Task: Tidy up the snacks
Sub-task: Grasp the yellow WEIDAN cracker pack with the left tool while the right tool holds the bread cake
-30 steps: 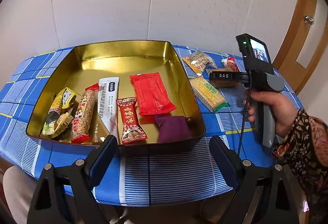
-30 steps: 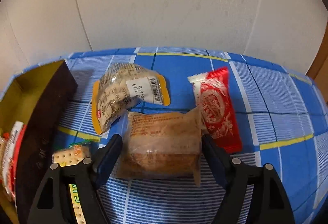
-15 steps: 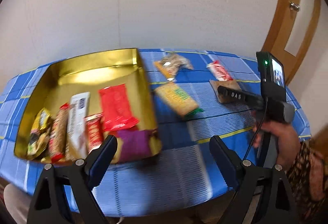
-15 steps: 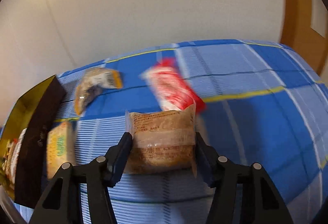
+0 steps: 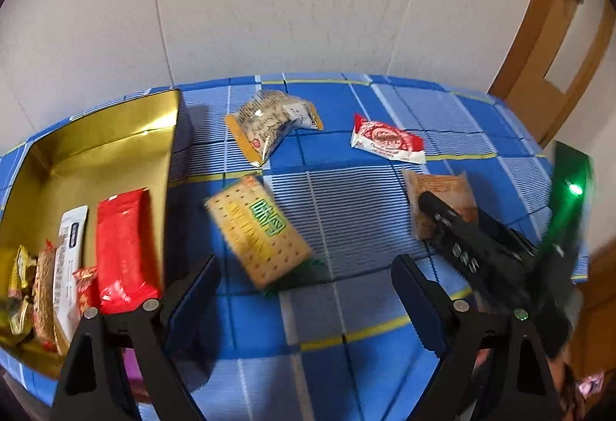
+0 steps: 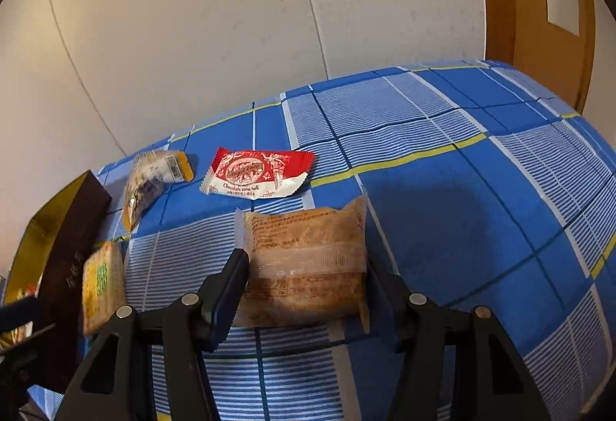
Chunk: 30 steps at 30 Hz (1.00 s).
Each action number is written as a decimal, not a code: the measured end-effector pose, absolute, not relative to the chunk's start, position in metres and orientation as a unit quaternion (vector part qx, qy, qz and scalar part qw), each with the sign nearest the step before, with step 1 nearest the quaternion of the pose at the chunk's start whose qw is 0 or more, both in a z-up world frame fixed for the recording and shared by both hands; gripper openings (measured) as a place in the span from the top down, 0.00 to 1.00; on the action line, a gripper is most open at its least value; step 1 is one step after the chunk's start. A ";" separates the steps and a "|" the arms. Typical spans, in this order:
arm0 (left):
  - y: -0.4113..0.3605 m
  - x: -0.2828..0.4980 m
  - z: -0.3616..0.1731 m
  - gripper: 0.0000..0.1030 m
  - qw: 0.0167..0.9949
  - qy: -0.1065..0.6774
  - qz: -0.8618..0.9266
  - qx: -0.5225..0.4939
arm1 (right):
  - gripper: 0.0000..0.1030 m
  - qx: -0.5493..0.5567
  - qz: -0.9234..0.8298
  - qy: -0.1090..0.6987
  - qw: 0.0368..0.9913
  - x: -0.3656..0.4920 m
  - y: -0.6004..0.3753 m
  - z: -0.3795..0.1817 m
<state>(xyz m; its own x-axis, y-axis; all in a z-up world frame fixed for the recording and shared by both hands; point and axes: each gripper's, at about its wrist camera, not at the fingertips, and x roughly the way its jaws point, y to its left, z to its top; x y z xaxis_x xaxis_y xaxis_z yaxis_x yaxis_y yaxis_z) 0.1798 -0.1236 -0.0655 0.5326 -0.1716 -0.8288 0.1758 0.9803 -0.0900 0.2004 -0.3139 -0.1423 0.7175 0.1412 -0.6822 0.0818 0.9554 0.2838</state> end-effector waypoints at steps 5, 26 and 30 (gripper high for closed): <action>-0.136 0.196 -0.080 0.19 0.869 0.488 -0.083 0.015 | 0.42 0.153 0.018 0.374 0.915 0.201 -0.315 -0.142; -0.139 0.208 -0.102 0.27 0.883 0.468 -0.002 0.043 | 0.42 0.161 0.018 0.371 0.914 0.201 -0.316 -0.141; -0.142 0.213 -0.107 0.27 0.876 0.478 0.007 0.060 | 0.42 0.163 0.019 0.371 0.914 0.201 -0.316 -0.140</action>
